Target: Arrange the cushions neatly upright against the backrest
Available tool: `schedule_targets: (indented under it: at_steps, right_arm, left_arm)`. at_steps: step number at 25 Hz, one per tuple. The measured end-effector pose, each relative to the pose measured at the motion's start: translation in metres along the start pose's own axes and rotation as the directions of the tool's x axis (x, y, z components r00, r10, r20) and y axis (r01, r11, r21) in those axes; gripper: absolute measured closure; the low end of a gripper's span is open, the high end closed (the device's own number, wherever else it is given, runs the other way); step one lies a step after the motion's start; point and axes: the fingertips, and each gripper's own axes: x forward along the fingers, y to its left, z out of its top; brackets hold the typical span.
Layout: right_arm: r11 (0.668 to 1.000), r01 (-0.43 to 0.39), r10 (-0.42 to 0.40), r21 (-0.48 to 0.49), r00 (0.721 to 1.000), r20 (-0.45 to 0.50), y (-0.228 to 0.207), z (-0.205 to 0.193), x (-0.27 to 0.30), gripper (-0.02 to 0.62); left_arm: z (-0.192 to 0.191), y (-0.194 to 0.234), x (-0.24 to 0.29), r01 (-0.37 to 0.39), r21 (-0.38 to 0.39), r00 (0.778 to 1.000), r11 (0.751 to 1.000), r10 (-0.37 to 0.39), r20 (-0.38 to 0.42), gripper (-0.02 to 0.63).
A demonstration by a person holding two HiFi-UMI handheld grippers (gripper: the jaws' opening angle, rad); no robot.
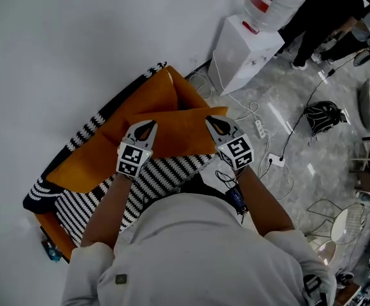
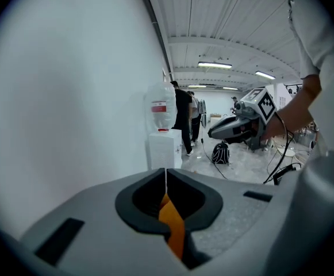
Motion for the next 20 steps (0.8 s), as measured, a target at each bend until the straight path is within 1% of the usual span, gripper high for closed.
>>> schedule_targets:
  at_steps: [6,9,11,12,14,17,20]
  right_arm:
    - [0.997,-0.071,0.068,-0.035,0.994,-0.088,-0.033,-0.024,0.036,0.563]
    - [0.991,-0.121,0.112,-0.053,0.984,-0.141,-0.045,-0.041,0.053,0.563]
    - [0.987,-0.152,0.14,-0.06,0.975,-0.174,-0.053,-0.052,0.066,0.557]
    - [0.984,-0.165,0.151,-0.062,0.97,-0.189,-0.056,-0.057,0.072,0.545]
    - [0.979,-0.191,0.171,-0.068,0.96,-0.223,-0.062,-0.067,0.083,0.481]
    - [0.966,-0.244,0.211,-0.085,0.935,-0.284,-0.067,-0.084,0.099,0.436]
    - [0.947,-0.304,0.253,-0.099,0.903,-0.348,-0.072,-0.104,0.116,0.399]
  left_arm:
    - [-0.02,0.014,0.048,0.044,0.027,0.994,0.999,-0.041,-0.106,0.594]
    - [-0.032,0.019,0.073,0.076,0.042,0.985,0.996,-0.069,-0.157,0.587]
    - [-0.044,0.023,0.088,0.1,0.043,0.977,0.994,-0.09,-0.192,0.567]
    - [-0.051,0.025,0.095,0.11,0.044,0.972,0.993,-0.099,-0.211,0.551]
    - [-0.066,0.028,0.106,0.132,0.055,0.959,0.99,-0.114,-0.258,0.531]
    - [-0.086,0.033,0.121,0.171,0.065,0.938,0.983,-0.142,-0.317,0.503]
    - [-0.105,0.037,0.138,0.215,0.058,0.911,0.975,-0.179,-0.372,0.463]
